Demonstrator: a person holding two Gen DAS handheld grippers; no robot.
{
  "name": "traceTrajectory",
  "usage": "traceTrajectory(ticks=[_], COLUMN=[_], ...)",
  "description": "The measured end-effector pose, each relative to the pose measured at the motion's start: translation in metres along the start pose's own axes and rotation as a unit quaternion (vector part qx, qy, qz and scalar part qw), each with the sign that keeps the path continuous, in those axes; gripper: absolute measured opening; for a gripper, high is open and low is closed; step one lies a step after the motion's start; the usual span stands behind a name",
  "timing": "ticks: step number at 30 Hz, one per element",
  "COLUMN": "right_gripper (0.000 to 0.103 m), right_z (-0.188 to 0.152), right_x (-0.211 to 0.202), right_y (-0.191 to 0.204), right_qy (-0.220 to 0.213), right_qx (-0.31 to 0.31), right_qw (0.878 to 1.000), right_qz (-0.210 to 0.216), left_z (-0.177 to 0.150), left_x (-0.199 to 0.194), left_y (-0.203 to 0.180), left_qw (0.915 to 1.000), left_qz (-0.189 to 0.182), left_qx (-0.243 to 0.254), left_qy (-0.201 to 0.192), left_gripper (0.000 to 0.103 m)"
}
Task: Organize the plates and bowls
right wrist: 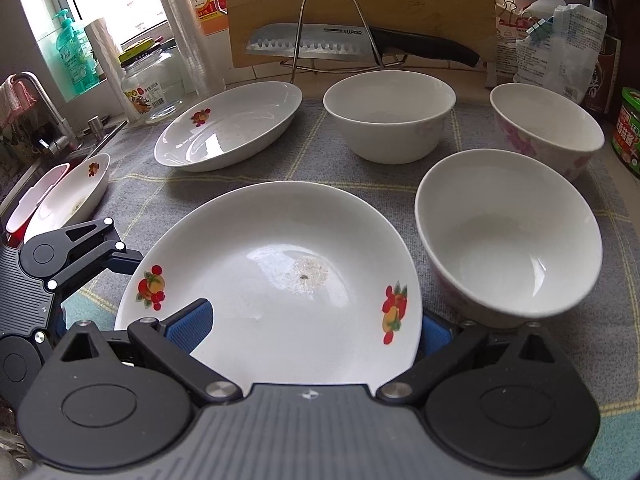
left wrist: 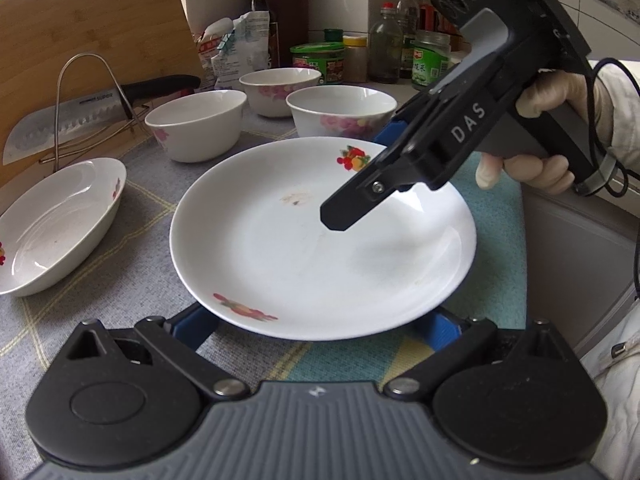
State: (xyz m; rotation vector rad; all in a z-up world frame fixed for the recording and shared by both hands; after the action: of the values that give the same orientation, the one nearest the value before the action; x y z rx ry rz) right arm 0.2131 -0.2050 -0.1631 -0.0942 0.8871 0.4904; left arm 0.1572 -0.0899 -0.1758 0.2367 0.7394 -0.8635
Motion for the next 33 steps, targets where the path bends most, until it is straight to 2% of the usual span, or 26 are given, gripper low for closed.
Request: traceTrajectory(ticks=[8, 13, 19, 23, 33], right_gripper=[0.103, 0.103, 0.103, 0.103, 0.103], right_z=[0.002, 0.003, 0.007, 0.008, 0.001], right_x=[0.003, 0.001, 0.003, 0.001, -0.004], right_y=[-0.001, -0.004, -0.006, -0.01, -0.003], right_qy=[-0.003, -0.011, -0.026, -0.041, -0.029], right_qx=[0.016, 0.047, 0.062, 0.091, 0.098], right_qw=[1.0, 0.999, 0.998, 0.995, 0.994], right_qz=[0.003, 0.016, 0.001, 0.012, 0.035], left_z=[0.002, 0.003, 0.004, 0.004, -0.001], left_x=[0.002, 0.002, 0.003, 0.003, -0.005], left_y=[-0.001, 0.0, 0.001, 0.001, 0.0], left_qw=[0.9999, 0.9998, 0.9998, 0.9997, 0.999], left_qz=[-0.008, -0.011, -0.018, -0.018, -0.032], left_qx=[0.012, 0.013, 0.012, 0.015, 0.029], left_qy=[-0.001, 0.002, 0.001, 0.002, 0.005], left_gripper=[0.102, 0.102, 0.102, 0.102, 0.102])
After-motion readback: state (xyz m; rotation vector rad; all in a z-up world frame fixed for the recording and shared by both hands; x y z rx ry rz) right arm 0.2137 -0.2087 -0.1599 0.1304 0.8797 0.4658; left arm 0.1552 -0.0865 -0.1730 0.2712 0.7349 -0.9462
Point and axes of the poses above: each gripper's, at about its wrist camera, not at the fingertips, and x roughly the way its jaws point, y to its left, z to its top, the point moved 10 cm from there along x, roughly the way its jaws point, and after that the axes turned 8 degrees about -x, right-handed, at the moved point
